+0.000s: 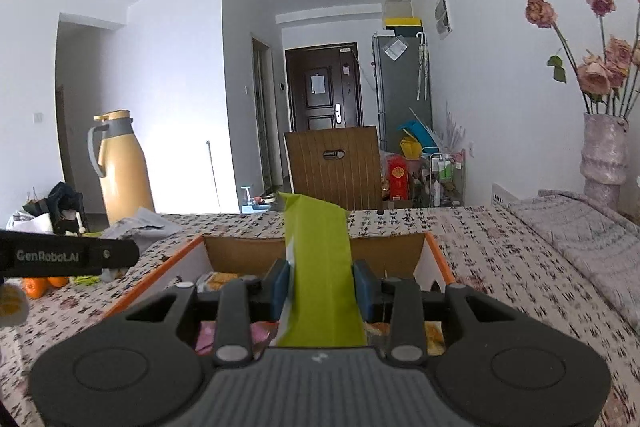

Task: Organize snacks
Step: 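Carry both packets over the box and open both tools to drop them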

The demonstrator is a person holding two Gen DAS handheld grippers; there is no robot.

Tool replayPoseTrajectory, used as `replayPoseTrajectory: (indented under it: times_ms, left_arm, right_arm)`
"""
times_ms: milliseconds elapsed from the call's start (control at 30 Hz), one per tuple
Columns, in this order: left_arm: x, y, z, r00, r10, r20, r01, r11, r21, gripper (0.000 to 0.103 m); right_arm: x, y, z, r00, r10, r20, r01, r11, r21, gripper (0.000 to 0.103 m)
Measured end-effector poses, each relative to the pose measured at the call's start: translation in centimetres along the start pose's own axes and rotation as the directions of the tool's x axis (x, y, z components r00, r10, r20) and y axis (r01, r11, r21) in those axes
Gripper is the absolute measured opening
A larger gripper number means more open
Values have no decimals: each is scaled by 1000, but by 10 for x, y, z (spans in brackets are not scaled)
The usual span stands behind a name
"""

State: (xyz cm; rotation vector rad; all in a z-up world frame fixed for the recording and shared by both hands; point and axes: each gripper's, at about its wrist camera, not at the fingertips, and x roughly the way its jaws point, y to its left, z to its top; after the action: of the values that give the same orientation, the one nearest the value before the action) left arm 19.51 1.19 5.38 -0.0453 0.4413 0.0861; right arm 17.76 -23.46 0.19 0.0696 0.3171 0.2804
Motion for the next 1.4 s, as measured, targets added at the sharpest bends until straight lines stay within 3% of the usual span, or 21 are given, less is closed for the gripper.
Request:
replayPoseTrajectory:
  times_ms: [233, 467, 800, 867, 900, 1000, 1033, 1067, 1400]
  left_arm:
    - [41, -7, 12, 999, 26, -27, -26, 1000, -8, 55]
    - [70, -2, -3, 998, 28, -58, -30, 999, -30, 55]
    - [70, 3, -9, 997, 12, -70, -15, 999, -42, 57]
    - [66, 3, -8, 998, 20, -53, -22, 999, -45, 67]
    - [64, 4, -8, 999, 24, -45, -26, 998, -50, 81]
    - [58, 5, -8, 998, 59, -3, -59, 996, -64, 103]
    - [56, 5, -7, 998, 64, 4, -63, 995, -71, 103]
    - [55, 5, -6, 998, 64, 5, -63, 995, -76, 103]
    - [56, 7, -7, 998, 60, -13, -61, 994, -89, 103]
  right_arm:
    - [40, -3, 5, 1000, -15, -23, 15, 1000, 5, 34]
    - [58, -7, -9, 999, -7, -36, 8, 1000, 23, 34]
    - [60, -10, -13, 998, -4, -62, 6, 1000, 31, 37]
    - [59, -12, -13, 998, -7, -57, 10, 999, 37, 41]
    - [57, -13, -13, 999, -13, -51, 15, 999, 40, 43]
    - [54, -16, -13, 999, -14, -41, 17, 998, 55, 82]
    - [54, -17, -13, 999, -20, -38, 22, 998, 56, 99]
    - [53, -17, -14, 999, -21, -32, 22, 998, 58, 103]
    - [48, -18, -12, 1000, -22, -12, 23, 998, 67, 103]
